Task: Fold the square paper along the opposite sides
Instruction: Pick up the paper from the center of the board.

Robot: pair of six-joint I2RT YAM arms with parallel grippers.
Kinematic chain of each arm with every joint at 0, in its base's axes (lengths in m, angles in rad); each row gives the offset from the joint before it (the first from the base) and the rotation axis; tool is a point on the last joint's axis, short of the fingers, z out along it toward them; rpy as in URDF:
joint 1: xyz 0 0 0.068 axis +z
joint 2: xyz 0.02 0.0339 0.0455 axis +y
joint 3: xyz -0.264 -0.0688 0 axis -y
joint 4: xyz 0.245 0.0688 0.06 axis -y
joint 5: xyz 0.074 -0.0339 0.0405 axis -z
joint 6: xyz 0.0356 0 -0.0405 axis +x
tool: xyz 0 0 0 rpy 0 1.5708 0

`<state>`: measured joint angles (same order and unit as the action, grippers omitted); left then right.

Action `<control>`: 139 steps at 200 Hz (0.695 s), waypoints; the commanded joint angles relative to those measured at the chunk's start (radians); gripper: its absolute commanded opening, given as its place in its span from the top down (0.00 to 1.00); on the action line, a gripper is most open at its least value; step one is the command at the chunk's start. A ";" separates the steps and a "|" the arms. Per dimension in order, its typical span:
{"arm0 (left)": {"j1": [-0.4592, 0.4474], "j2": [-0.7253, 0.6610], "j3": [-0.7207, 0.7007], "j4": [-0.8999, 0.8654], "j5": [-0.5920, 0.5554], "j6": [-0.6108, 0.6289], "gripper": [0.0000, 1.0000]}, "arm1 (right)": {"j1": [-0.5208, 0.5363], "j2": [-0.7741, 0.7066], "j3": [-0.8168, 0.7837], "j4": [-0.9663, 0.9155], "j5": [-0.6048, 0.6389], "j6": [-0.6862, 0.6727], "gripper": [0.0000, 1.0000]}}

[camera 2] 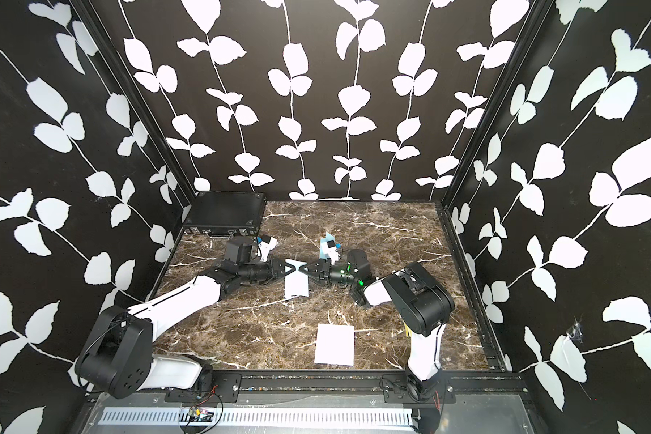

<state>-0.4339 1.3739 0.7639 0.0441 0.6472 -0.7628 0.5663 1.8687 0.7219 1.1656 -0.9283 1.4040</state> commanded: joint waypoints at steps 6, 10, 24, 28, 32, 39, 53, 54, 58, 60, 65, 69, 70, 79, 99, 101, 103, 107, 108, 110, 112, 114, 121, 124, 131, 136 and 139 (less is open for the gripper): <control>0.011 -0.033 -0.008 0.007 0.009 0.019 0.79 | -0.006 -0.044 0.013 0.032 -0.023 -0.018 0.64; 0.010 -0.033 -0.008 0.007 0.009 0.021 0.79 | -0.006 -0.046 0.012 0.030 -0.024 -0.018 0.64; 0.010 -0.032 -0.007 0.003 0.008 0.024 0.79 | -0.006 -0.051 0.006 0.029 -0.021 -0.017 0.65; 0.011 -0.032 -0.007 0.002 0.008 0.025 0.79 | -0.006 -0.052 0.003 0.029 -0.021 -0.017 0.66; 0.011 -0.032 -0.007 0.001 0.008 0.026 0.79 | -0.005 -0.052 0.001 0.028 -0.021 -0.017 0.66; 0.010 -0.031 -0.007 0.000 0.008 0.028 0.79 | -0.007 -0.055 -0.001 0.028 -0.019 -0.018 0.67; 0.010 -0.032 -0.005 0.000 0.007 0.028 0.79 | -0.007 -0.057 -0.006 0.026 -0.018 -0.016 0.71; 0.011 -0.032 -0.005 0.000 0.006 0.029 0.79 | -0.007 -0.057 -0.006 0.026 -0.018 -0.016 0.71; 0.011 -0.033 -0.005 0.000 0.006 0.029 0.79 | -0.008 -0.057 -0.007 0.026 -0.016 -0.014 0.72; 0.011 -0.033 -0.005 -0.001 0.006 0.029 0.79 | -0.007 -0.057 -0.007 0.025 -0.017 -0.014 0.73; 0.011 -0.032 -0.005 0.000 0.006 0.030 0.79 | -0.007 -0.058 -0.007 0.025 -0.014 -0.011 0.75; 0.011 -0.033 -0.005 -0.002 0.006 0.030 0.79 | -0.006 -0.058 -0.007 0.026 -0.014 -0.011 0.76; 0.011 -0.033 -0.005 -0.001 0.006 0.030 0.79 | -0.006 -0.058 -0.007 0.026 -0.014 -0.010 0.76; 0.010 -0.033 -0.004 -0.004 0.004 0.031 0.79 | -0.007 -0.058 -0.007 0.025 -0.015 -0.010 0.78; 0.011 -0.035 -0.003 -0.007 0.003 0.035 0.79 | -0.008 -0.061 -0.009 0.018 -0.014 -0.011 0.80; 0.011 -0.036 -0.003 -0.007 0.002 0.036 0.79 | -0.008 -0.062 -0.009 0.016 -0.017 -0.010 0.81; 0.011 -0.035 -0.004 -0.007 0.002 0.036 0.79 | -0.008 -0.062 -0.009 0.015 -0.017 -0.011 0.81; 0.011 -0.038 -0.003 -0.009 0.001 0.037 0.79 | -0.007 -0.062 -0.008 0.012 -0.016 -0.012 0.82; 0.011 -0.037 -0.003 -0.009 0.001 0.038 0.79 | -0.008 -0.062 -0.008 0.011 -0.016 -0.013 0.82; 0.011 -0.038 -0.003 -0.010 0.000 0.038 0.79 | -0.007 -0.063 -0.007 0.010 -0.016 -0.014 0.83; 0.011 -0.038 -0.003 -0.010 -0.001 0.040 0.79 | -0.007 -0.063 -0.007 0.008 -0.017 -0.015 0.84; 0.011 -0.038 -0.003 -0.011 -0.002 0.039 0.79 | -0.008 -0.063 -0.006 0.007 -0.017 -0.016 0.84; 0.010 -0.038 -0.003 -0.011 -0.003 0.040 0.79 | -0.008 -0.065 -0.006 0.000 -0.016 -0.018 0.88; 0.010 -0.039 -0.003 -0.012 -0.004 0.041 0.79 | -0.008 -0.066 -0.006 -0.002 -0.015 -0.019 0.89; 0.010 -0.038 -0.002 -0.015 -0.007 0.043 0.79 | -0.008 -0.068 -0.003 -0.014 -0.016 -0.025 0.93; 0.011 -0.041 -0.001 -0.019 -0.011 0.046 0.78 | -0.007 -0.071 -0.001 -0.026 -0.016 -0.026 0.96; 0.011 -0.041 -0.001 -0.022 -0.013 0.048 0.78 | -0.008 -0.073 0.000 -0.035 -0.017 -0.026 0.98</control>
<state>-0.4290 1.3735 0.7639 0.0433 0.6453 -0.7399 0.5625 1.8362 0.7208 1.1339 -0.9337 1.3972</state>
